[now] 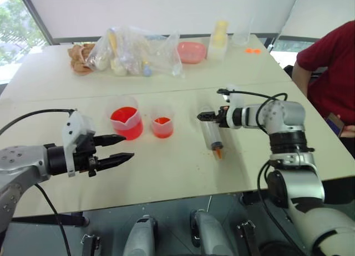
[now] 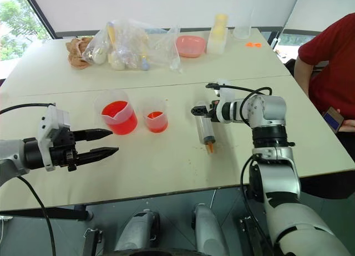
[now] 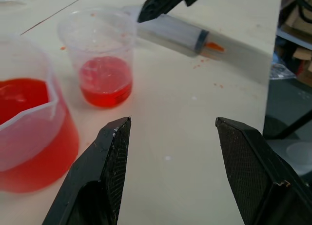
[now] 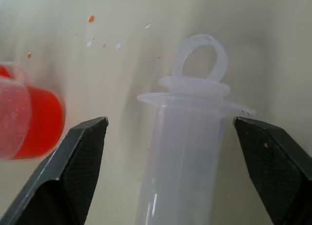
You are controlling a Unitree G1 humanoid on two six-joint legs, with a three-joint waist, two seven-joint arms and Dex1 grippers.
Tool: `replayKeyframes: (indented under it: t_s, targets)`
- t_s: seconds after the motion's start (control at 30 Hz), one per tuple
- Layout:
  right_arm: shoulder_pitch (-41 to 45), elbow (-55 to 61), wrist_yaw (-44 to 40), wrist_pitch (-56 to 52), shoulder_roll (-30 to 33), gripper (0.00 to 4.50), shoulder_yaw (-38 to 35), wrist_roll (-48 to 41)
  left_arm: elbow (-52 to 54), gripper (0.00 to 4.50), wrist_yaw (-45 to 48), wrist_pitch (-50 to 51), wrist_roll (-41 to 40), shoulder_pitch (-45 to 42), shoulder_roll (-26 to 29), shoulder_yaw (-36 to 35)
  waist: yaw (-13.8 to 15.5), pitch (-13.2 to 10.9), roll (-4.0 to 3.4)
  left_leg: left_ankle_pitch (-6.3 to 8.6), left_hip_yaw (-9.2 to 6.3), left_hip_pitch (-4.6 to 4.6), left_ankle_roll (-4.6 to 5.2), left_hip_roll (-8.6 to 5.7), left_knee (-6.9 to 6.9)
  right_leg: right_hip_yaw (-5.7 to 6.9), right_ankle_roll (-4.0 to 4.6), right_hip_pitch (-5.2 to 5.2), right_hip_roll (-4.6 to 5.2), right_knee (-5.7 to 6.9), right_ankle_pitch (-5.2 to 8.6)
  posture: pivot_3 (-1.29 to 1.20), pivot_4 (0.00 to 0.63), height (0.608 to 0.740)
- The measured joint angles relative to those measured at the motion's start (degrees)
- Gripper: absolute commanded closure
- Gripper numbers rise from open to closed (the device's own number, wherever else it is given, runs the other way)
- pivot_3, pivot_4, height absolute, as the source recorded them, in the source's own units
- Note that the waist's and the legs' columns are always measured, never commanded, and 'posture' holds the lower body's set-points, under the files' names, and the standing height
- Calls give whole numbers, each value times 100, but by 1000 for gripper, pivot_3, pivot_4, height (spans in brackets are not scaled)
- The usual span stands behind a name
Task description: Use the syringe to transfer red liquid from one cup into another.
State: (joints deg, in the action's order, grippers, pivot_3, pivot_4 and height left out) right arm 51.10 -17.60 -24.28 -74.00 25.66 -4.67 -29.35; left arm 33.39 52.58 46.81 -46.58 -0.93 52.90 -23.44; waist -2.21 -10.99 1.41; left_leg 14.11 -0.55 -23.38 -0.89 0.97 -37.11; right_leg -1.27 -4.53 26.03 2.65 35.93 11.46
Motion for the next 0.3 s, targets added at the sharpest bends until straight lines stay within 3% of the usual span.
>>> replayKeyframes:
  t_s: [0.2, 0.3]
  targets:
    - [-453, 1150, -1503, -194, 1275, 55, -400, -844, -479, 1584, -146, 113, -417, 54, -117, -721, -31, 0, 0, 1, 1, 4, 2, 2, 1, 0, 15, -1, -4, -4, 10, 0, 150, 740]
    - [-804, 1392, -1863, -26, 1499, 55, -837, -1119, -695, 1584, -264, 239, -783, -4, -106, -1326, -36, 0, 1, 2, 2, 8, 3, 4, 2, -1, 15, -3, -7, -2, 11, 0, 150, 740]
